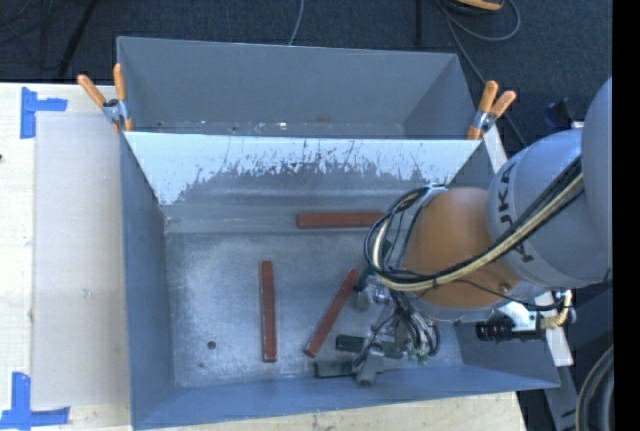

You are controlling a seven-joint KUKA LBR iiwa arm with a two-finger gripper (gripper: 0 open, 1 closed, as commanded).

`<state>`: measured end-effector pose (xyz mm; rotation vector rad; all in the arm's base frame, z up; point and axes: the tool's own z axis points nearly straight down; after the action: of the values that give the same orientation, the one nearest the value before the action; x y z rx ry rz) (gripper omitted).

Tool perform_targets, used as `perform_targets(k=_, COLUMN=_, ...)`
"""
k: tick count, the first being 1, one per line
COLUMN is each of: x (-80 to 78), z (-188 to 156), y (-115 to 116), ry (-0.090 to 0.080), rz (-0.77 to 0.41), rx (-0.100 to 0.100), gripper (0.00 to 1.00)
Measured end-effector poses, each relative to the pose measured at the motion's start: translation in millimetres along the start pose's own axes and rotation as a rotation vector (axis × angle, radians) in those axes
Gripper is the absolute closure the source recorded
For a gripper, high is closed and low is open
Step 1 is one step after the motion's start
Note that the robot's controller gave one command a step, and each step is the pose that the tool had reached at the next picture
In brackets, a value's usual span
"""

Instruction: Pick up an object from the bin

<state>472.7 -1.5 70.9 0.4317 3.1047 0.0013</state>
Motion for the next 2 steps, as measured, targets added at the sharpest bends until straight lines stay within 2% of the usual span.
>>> perform_targets(k=1, x=1.9, z=-0.5, y=0.1, ry=0.009, rz=0.000, rx=0.001, gripper=1.00)
perform_targets(k=2, x=-48.0, z=-1.0, y=37.5, ry=0.013, rz=-0.772, rx=0.001, gripper=1.00)
